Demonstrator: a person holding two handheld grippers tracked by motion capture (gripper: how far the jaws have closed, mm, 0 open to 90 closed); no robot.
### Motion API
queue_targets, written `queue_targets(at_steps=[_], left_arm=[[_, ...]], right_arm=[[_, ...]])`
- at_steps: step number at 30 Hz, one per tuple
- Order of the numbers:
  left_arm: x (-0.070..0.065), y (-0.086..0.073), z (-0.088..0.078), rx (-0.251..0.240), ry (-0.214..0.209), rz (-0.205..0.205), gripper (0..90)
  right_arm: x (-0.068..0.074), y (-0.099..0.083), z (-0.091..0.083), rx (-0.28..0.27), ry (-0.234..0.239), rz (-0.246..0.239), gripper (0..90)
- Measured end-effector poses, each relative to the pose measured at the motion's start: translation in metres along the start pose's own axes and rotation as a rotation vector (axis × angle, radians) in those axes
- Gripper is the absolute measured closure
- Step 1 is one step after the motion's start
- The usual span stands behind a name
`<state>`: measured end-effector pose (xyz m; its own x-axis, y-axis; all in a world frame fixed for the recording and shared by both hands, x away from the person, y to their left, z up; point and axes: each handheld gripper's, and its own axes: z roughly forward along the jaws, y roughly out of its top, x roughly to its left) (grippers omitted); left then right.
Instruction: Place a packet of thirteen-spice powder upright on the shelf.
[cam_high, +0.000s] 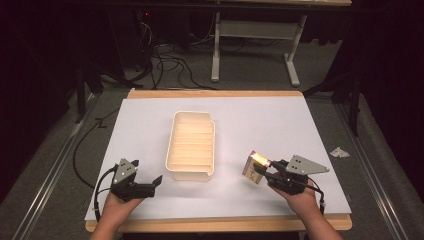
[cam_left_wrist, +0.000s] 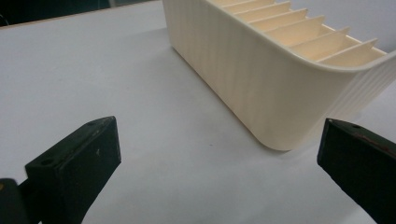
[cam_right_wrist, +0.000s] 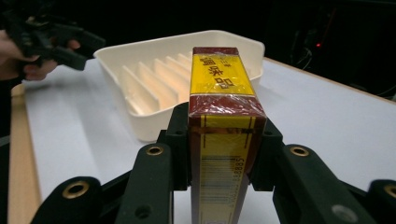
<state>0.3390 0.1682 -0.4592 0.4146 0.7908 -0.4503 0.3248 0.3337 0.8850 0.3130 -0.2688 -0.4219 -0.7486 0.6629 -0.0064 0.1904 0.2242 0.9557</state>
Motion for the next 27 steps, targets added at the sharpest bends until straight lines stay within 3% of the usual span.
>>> queue_targets(at_steps=[5,9,16,27], left_arm=[[-0.001,0.000,0.000,0.001,-0.008,-0.002,0.3],[-0.001,-0.001,0.000,0.003,-0.009,0.002,0.3],[-0.001,-0.001,0.000,0.002,-0.013,-0.004,0.3],[-0.001,0.000,-0.002,-0.008,-0.013,-0.011,0.3]], right_arm=[[-0.005,0.005,0.005,-0.023,-0.051,0.012,68.3],[-0.006,0.009,0.010,-0.030,-0.057,0.007,68.2],[-0.011,0.018,0.021,-0.038,-0.029,0.008,68.3],[-0.015,0.040,0.043,-0.051,0.046,-0.030,68.3]])
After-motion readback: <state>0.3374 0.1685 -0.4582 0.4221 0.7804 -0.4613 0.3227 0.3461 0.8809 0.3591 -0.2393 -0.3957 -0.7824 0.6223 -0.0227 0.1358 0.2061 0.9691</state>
